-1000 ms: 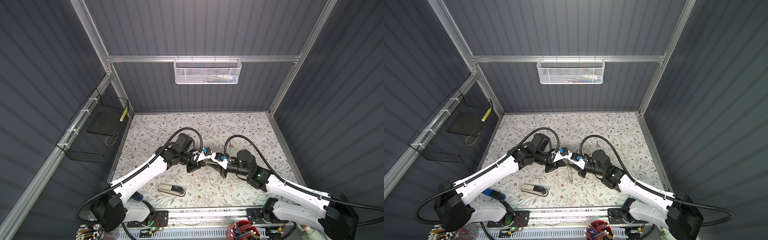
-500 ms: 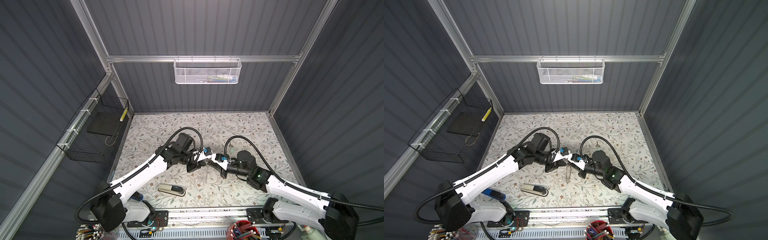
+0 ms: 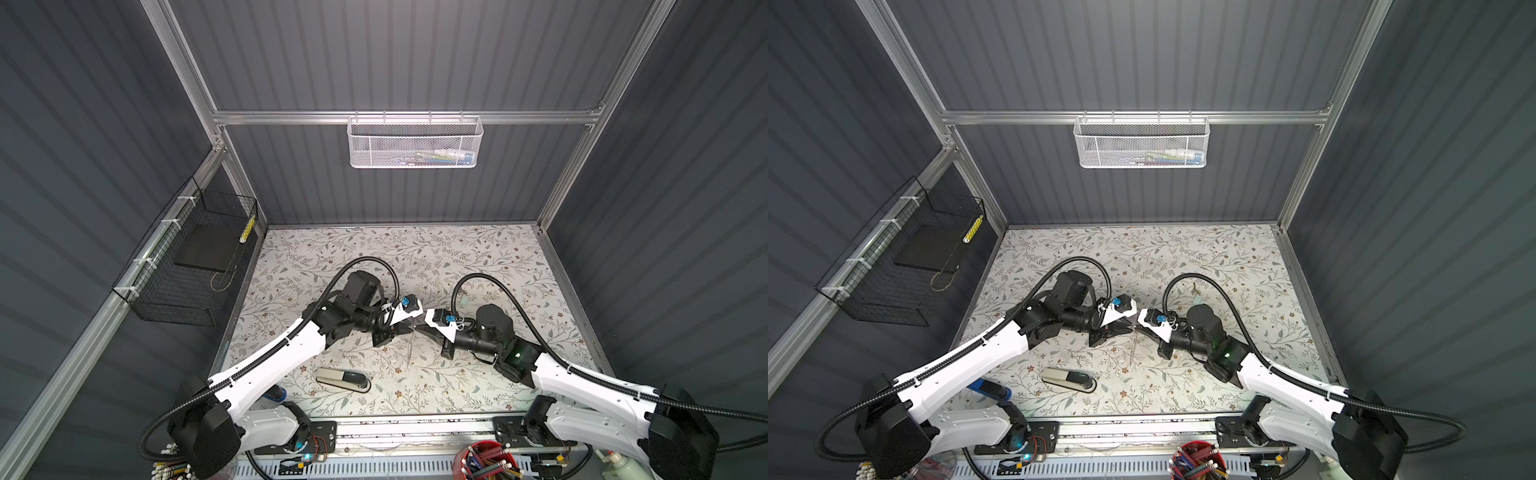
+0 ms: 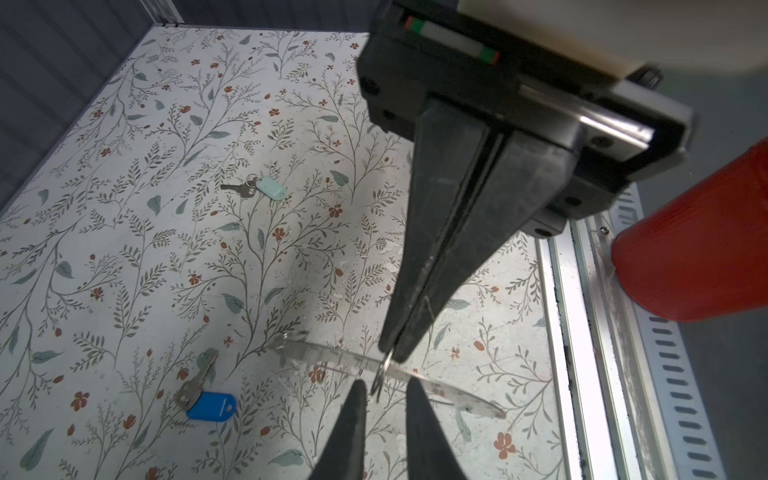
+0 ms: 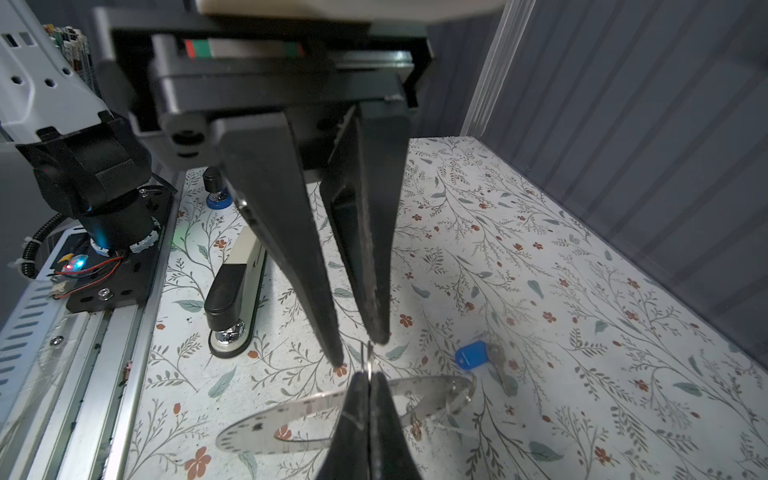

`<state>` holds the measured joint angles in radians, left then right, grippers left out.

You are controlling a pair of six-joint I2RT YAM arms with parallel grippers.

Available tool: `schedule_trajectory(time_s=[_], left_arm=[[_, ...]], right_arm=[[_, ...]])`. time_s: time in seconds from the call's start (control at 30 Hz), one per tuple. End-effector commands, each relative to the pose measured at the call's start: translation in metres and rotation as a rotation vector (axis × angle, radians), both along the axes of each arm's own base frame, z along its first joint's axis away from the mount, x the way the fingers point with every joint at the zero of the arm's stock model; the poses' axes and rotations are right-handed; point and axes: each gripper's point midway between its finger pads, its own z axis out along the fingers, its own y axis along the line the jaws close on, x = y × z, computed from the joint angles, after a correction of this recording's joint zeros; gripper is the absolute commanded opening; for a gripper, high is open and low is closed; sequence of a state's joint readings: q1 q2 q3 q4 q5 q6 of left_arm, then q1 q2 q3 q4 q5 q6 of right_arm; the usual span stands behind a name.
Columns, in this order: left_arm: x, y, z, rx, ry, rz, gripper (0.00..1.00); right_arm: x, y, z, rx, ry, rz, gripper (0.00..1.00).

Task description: Put the keys on the keyring

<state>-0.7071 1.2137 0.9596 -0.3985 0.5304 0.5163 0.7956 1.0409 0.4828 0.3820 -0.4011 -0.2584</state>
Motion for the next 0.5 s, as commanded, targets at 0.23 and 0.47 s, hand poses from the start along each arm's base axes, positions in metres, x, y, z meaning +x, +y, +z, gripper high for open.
schedule_trajectory(time_s=[0.23,0.47], left_arm=[[0.000,0.013,0.029,-0.287,0.053,0.027,0.30],[-0.013,0.013,0.026,-0.358,0.077,-0.019,0.32]], right_arm=[[-0.002,0.014,0.042,0.176,-0.054,0.052,0.03],[-0.004,0.017,0.057,0.232,-0.093,0.078,0.02]])
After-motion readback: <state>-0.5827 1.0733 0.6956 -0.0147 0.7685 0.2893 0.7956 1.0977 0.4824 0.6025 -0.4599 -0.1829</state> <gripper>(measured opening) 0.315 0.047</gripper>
